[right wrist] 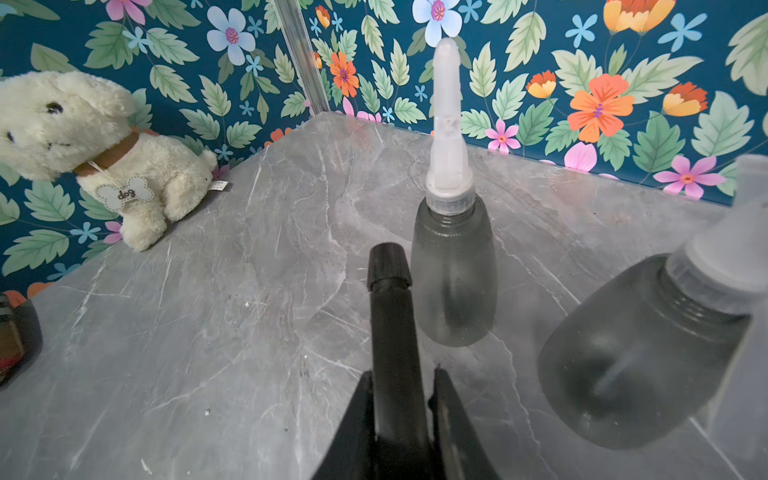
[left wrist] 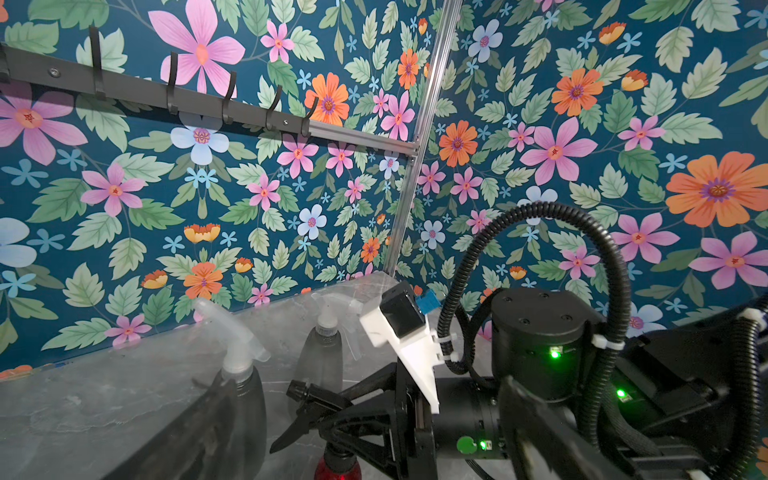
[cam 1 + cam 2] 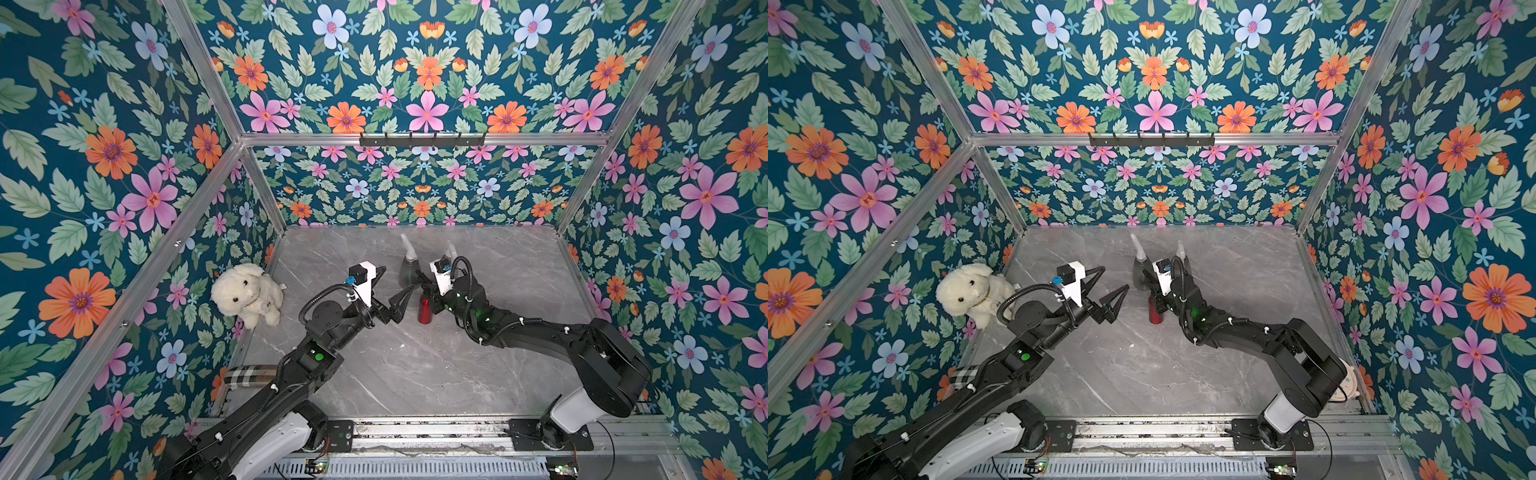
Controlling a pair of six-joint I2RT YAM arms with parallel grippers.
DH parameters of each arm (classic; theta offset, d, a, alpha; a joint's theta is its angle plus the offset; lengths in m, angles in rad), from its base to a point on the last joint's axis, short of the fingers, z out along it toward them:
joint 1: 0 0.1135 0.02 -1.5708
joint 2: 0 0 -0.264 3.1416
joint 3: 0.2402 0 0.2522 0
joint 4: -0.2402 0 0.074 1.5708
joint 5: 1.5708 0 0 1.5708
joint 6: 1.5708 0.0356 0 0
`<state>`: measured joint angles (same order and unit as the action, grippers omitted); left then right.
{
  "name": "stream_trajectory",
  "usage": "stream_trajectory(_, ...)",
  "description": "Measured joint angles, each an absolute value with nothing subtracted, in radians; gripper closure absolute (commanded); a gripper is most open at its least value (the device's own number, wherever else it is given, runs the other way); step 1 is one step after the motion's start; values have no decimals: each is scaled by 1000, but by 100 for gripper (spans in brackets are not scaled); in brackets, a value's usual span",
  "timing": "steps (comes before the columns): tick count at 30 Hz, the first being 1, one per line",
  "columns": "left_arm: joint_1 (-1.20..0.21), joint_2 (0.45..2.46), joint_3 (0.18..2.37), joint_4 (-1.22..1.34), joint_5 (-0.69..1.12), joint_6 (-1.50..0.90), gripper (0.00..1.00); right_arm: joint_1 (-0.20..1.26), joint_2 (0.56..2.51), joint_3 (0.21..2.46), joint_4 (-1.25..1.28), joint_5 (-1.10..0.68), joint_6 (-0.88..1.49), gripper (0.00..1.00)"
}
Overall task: Attach spray nozzles to spray bottles
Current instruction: Place the spray bottle at the center of the board, then reset both arms
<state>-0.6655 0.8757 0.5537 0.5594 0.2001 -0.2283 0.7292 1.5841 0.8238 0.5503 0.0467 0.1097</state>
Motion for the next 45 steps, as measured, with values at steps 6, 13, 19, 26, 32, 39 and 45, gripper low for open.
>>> stream_trajectory(6,-665,878,554,559,193,-228,0,737,1575,830,550,55,97,67)
stream_trajectory(13,-665,865,554,559,186,-228,0,748,1564,831,547,62,84,57)
stream_trajectory(19,-665,857,554,551,180,-228,0,754,1518,836,527,73,70,49)
stream_trajectory(26,-665,850,558,545,168,-225,0,756,1407,881,505,96,53,38)
stream_trajectory(32,-665,901,614,508,-14,-209,0,690,1276,897,431,151,89,23)
stream_trajectory(39,-529,1068,689,454,-362,-220,0,583,1170,896,289,320,180,0)
stream_trajectory(45,-379,1256,718,459,-509,-184,0,542,1187,900,196,501,214,1)
